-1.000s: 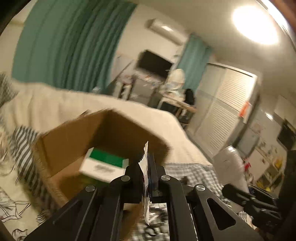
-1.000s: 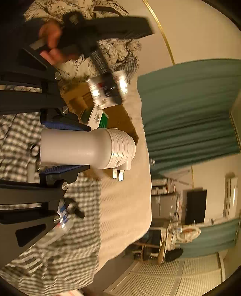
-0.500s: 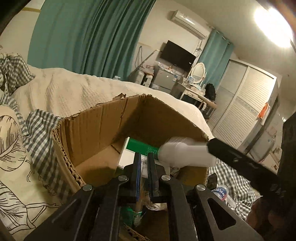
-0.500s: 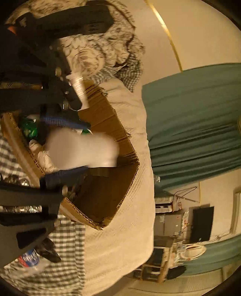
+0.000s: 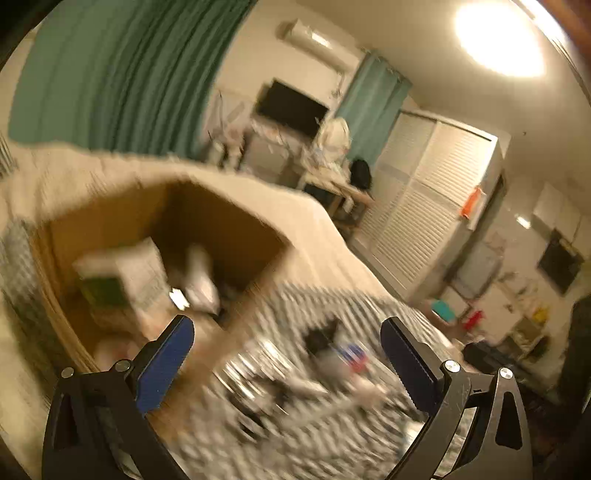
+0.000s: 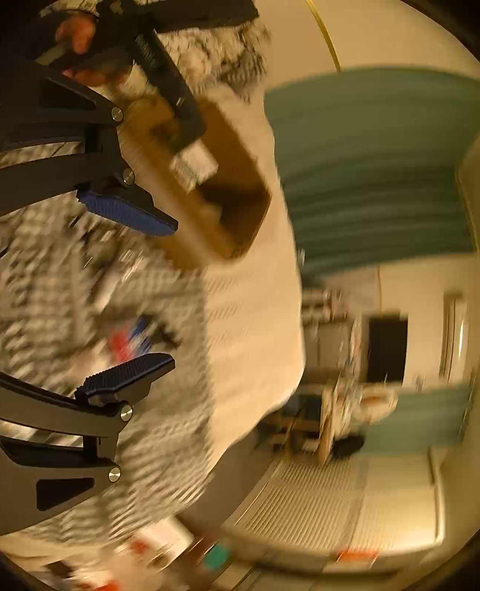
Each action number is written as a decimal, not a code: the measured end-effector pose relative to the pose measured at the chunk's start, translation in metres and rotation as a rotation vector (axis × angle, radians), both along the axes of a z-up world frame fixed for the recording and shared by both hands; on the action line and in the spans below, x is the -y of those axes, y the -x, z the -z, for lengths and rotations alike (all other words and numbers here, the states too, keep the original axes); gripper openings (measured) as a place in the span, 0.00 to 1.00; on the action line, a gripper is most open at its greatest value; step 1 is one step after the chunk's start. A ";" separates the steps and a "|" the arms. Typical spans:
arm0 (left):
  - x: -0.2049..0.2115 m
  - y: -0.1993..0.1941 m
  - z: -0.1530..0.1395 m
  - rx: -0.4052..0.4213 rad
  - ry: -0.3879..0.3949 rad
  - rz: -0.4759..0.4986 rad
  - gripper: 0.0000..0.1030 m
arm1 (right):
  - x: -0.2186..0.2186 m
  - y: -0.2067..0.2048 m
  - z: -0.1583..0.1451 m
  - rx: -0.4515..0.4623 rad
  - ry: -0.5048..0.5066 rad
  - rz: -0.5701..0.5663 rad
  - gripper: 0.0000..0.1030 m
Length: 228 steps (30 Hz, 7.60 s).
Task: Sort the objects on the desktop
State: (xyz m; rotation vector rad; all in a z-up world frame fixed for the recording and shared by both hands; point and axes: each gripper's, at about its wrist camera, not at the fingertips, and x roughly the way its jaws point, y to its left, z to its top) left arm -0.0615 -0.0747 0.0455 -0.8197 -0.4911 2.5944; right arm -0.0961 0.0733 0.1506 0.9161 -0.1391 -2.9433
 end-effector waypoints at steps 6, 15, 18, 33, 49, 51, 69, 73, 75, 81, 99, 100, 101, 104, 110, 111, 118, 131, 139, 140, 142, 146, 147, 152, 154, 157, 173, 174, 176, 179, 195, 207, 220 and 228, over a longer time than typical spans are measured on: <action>-0.066 -0.018 0.075 0.126 0.026 0.111 1.00 | -0.057 -0.018 0.070 0.148 0.000 0.186 0.64; -0.078 0.017 0.134 0.193 0.308 0.062 1.00 | -0.050 -0.003 0.132 0.333 -0.124 0.221 0.68; -0.070 0.022 0.143 0.227 0.281 0.061 1.00 | -0.054 0.002 0.144 0.377 -0.131 0.252 0.69; -0.108 0.013 0.143 0.077 0.372 0.232 0.92 | -0.059 0.006 0.163 0.472 -0.104 0.252 0.69; -0.115 0.030 0.161 0.170 0.397 0.292 0.43 | -0.068 0.012 0.161 0.457 0.035 0.196 0.57; -0.113 0.029 0.157 0.165 0.400 0.307 0.36 | -0.068 0.012 0.161 0.454 0.043 0.194 0.57; -0.124 0.028 0.170 0.180 0.438 0.356 0.50 | -0.067 0.016 0.166 0.473 0.095 0.164 0.58; -0.125 0.022 0.161 0.153 0.472 0.403 0.21 | -0.067 0.014 0.164 0.470 0.113 0.160 0.58; -0.114 0.024 0.155 0.169 0.396 0.405 0.20 | -0.069 0.014 0.163 0.463 0.130 0.160 0.58; -0.095 0.025 0.130 0.092 0.263 0.412 0.19 | -0.068 0.015 0.161 0.449 0.130 0.159 0.58; -0.109 0.030 0.146 0.108 0.307 0.457 0.22 | -0.055 0.017 0.158 0.441 0.108 0.127 0.58; -0.112 0.031 0.150 0.124 0.315 0.464 0.23 | -0.056 0.017 0.158 0.441 0.109 0.128 0.58; -0.113 0.030 0.153 0.132 0.318 0.469 0.23 | -0.056 0.016 0.157 0.441 0.110 0.131 0.58; -0.118 0.034 0.162 0.160 0.334 0.475 0.26 | -0.056 0.017 0.157 0.444 0.112 0.131 0.58; -0.122 0.037 0.168 0.176 0.340 0.473 0.34 | -0.053 0.018 0.158 0.449 0.102 0.121 0.58; -0.121 0.037 0.168 0.178 0.335 0.477 0.36 | -0.052 0.018 0.158 0.450 0.101 0.121 0.58; -0.120 0.038 0.164 0.165 0.304 0.484 0.16 | -0.051 0.019 0.158 0.452 0.097 0.122 0.59; -0.086 0.039 0.111 0.066 0.071 0.412 0.16 | -0.038 0.013 0.123 0.303 0.106 0.101 0.58; -0.059 0.027 0.052 -0.058 0.033 0.294 0.16 | -0.005 0.024 0.079 0.187 0.128 -0.008 0.58; -0.053 0.025 0.044 -0.078 0.037 0.278 0.16 | 0.002 0.027 0.071 0.166 0.127 -0.032 0.58; -0.043 0.022 0.029 -0.109 0.049 0.243 0.16 | 0.015 0.031 0.055 0.128 0.121 -0.072 0.58; -0.024 0.018 0.003 -0.123 0.094 0.148 0.16 | 0.044 0.045 0.025 0.075 0.105 -0.169 0.58; -0.018 0.016 -0.004 -0.128 0.112 0.112 0.16 | 0.051 0.049 0.019 0.064 0.100 -0.189 0.58; 0.021 0.007 -0.033 -0.199 0.169 -0.069 0.16 | 0.095 0.076 -0.008 0.006 0.067 -0.313 0.58; 0.034 0.010 -0.034 -0.194 0.198 -0.135 0.16 | 0.112 0.090 -0.015 -0.009 0.075 -0.363 0.58; 0.053 0.019 -0.026 -0.167 0.253 -0.255 0.16 | 0.146 0.115 -0.021 -0.026 0.057 -0.429 0.58; -0.007 0.000 -0.013 -0.196 0.407 -0.180 0.74 | 0.083 0.086 -0.012 -0.051 -0.003 -0.177 0.83; -0.022 -0.006 -0.010 -0.198 0.413 -0.150 0.75 | 0.072 0.079 -0.008 -0.036 -0.014 -0.149 0.83; -0.048 -0.016 -0.002 -0.205 0.433 -0.094 0.80 | 0.041 0.065 0.005 0.008 -0.042 -0.085 0.83; -0.089 -0.028 0.018 -0.174 0.451 0.010 0.82 | 0.008 0.045 0.029 0.066 -0.090 0.010 0.83; -0.121 0.028 0.139 0.129 0.630 0.029 0.82 | -0.040 0.058 0.122 0.203 -0.122 0.142 0.83; -0.099 0.039 0.149 0.178 0.537 0.043 0.82 | -0.049 0.063 0.135 0.237 -0.085 0.145 0.83; -0.077 0.053 0.143 0.197 0.309 0.118 0.82 | -0.045 0.090 0.160 0.298 -0.005 0.077 0.83; -0.068 0.057 0.145 0.206 0.258 0.126 0.82 | -0.045 0.107 0.182 0.380 0.012 0.075 0.61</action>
